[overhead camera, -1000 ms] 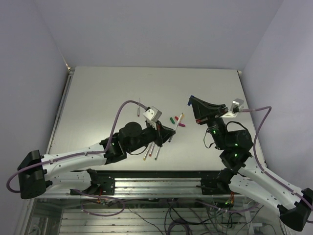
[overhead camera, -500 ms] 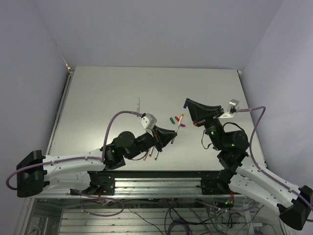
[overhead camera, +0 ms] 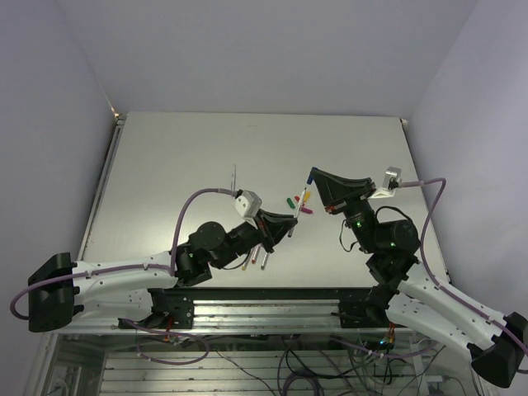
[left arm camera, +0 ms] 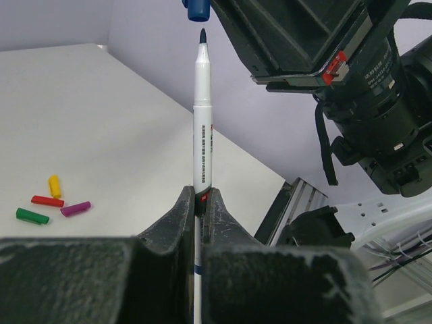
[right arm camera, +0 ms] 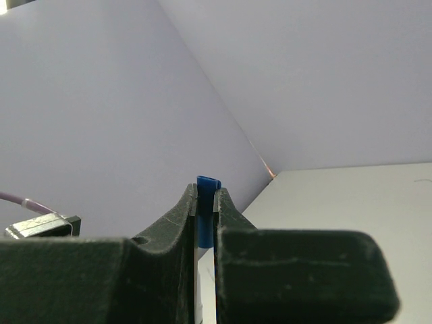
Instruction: Insert the pens into the pen caps
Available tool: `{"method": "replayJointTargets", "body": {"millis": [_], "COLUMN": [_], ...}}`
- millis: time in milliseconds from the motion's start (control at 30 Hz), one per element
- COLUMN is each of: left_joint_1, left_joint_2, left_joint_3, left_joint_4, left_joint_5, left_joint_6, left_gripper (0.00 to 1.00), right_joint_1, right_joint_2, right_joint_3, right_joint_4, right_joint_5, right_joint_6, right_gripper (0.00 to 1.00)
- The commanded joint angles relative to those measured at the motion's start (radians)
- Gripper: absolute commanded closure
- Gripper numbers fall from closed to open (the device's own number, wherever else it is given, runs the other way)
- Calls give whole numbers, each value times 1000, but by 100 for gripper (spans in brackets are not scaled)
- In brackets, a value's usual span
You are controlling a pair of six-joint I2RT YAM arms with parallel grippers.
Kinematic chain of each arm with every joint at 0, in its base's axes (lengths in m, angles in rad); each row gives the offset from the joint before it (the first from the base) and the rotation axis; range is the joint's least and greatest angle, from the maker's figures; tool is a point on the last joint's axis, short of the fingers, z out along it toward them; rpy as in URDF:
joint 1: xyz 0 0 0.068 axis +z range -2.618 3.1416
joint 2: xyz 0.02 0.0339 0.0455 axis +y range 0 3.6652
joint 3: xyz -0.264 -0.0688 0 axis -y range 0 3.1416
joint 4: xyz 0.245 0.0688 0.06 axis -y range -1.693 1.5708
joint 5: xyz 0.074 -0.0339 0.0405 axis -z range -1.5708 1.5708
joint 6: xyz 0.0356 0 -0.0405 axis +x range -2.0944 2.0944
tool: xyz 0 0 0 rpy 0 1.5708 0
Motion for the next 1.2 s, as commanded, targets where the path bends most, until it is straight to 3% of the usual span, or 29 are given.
{"method": "replayJointTargets", "body": {"millis": [0,1167], "left_joint_1": [-9,-9], "left_joint_2": [8,-30], "left_joint_3": [16,17], "left_joint_4": [52,41], "left_joint_5": [-19,-62], "left_joint_6": [13,32], "left_gripper": [93,93], "right_joint_1": [5,9], "right_joint_2": [6,53], "right_joint_3": [-2,-38], "right_joint_4": [15,10], "right_joint_5": [-21,-117], "right_joint_6": [24,147], "right_gripper": [100,100]}}
